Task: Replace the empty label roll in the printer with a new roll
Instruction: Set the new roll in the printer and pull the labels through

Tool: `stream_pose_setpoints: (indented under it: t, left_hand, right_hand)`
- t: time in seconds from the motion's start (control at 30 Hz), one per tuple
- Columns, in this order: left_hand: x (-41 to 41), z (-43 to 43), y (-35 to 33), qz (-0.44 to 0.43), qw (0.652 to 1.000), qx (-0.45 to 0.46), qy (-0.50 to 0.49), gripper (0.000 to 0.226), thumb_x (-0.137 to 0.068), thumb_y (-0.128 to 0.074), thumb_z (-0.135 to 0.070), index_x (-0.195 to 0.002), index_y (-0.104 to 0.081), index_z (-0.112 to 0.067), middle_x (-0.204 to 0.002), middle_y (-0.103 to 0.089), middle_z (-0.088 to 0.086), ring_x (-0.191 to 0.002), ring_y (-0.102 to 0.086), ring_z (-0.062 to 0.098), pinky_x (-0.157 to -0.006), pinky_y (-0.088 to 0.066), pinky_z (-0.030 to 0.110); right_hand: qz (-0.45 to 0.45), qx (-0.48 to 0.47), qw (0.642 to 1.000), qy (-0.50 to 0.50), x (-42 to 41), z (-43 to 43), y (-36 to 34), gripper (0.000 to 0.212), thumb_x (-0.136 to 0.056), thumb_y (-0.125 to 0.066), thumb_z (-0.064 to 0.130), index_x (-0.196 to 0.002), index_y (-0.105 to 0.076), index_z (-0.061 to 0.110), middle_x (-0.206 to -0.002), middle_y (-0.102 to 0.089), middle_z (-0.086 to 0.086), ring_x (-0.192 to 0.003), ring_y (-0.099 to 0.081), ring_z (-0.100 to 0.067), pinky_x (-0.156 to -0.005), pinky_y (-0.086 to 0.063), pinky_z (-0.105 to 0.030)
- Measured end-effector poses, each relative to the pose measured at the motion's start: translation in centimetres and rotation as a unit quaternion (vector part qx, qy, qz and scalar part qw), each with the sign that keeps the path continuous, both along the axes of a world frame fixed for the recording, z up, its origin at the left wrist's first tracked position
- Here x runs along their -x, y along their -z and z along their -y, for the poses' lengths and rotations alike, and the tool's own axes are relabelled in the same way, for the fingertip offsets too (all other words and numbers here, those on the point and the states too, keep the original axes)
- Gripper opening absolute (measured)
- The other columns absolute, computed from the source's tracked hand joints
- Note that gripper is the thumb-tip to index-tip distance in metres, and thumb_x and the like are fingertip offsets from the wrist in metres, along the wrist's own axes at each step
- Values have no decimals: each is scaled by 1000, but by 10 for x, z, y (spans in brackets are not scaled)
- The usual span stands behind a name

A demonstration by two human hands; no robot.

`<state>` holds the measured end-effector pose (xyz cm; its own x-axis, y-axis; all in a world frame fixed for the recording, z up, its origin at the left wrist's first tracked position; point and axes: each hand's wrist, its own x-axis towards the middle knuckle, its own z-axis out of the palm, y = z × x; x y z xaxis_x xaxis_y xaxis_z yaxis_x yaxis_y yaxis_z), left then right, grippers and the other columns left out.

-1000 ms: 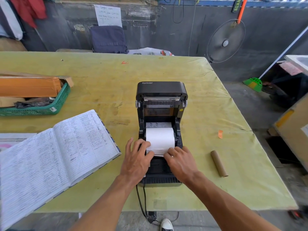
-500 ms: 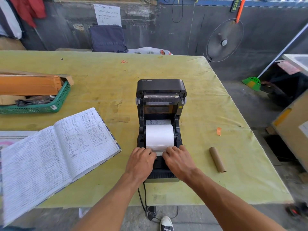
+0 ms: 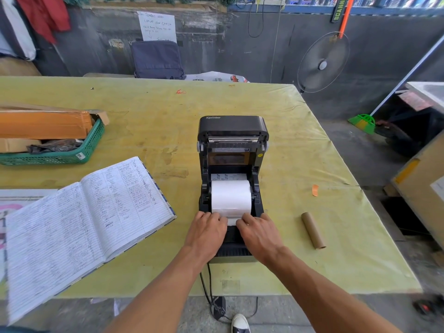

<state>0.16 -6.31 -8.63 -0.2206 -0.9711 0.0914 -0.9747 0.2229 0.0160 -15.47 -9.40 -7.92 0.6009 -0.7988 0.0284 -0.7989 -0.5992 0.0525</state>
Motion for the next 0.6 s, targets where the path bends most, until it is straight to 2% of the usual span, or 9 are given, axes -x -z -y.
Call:
stream_pose_setpoints:
  t: [0.1,0.17,0.23,0.33,0.5,0.6]
  left_hand:
    - [3,-5,-2,23,1000,-4,-3,17,-80,-62,3,-87,-62,-13,-80,-63,5,-74,-59,23,-81,-45,36]
    - [4,-7,-2,37,999,-2,-5,19,-75,-66,4,-85,-63,-11,-79,-63,6,-77,-60,25,-92,-45,39]
    - [4,-9,-4,55,998,9,-5,21,-64,-74,4,-76,-65,-11,-70,-63,5,-75,-61,25,-95,-48,44]
    - [4,-13,-1,69,997,32,3,18,-60,-76,4,-69,-67,-8,-67,-66,8,-80,-63,28,-94,-51,49]
    - [4,-18,2,61,997,45,11,14,-63,-79,1,-68,-69,-9,-68,-69,6,-85,-67,26,-93,-52,46]
    - [4,-21,2,54,997,60,15,13,-67,-77,1,-66,-69,-10,-66,-68,6,-80,-67,25,-93,-53,45]
  right_hand:
    - [19,7,1000,2,1,-3,0,39,-41,-86,-3,-58,-56,15,-55,-52,-1,-32,-37,-20,-51,-26,-28]
    - [25,8,1000,8,2,-6,2,38,-43,-85,-3,-60,-57,15,-57,-53,-2,-34,-30,-21,-51,-27,-28]
    - [35,10,999,13,3,-8,5,38,-42,-84,-4,-61,-57,14,-58,-54,-3,-38,-24,-21,-51,-27,-27]
    - [50,13,998,27,3,-12,7,37,-40,-82,-6,-61,-57,13,-58,-54,-4,-39,-21,-22,-49,-27,-28]
    - [68,12,997,42,4,-17,8,32,-48,-76,-9,-64,-57,12,-61,-54,-6,-39,-26,-24,-48,-30,-30]
    - [64,21,997,45,5,-20,9,33,-48,-79,-7,-64,-58,12,-61,-55,-4,-48,-47,-24,-46,-37,-33]
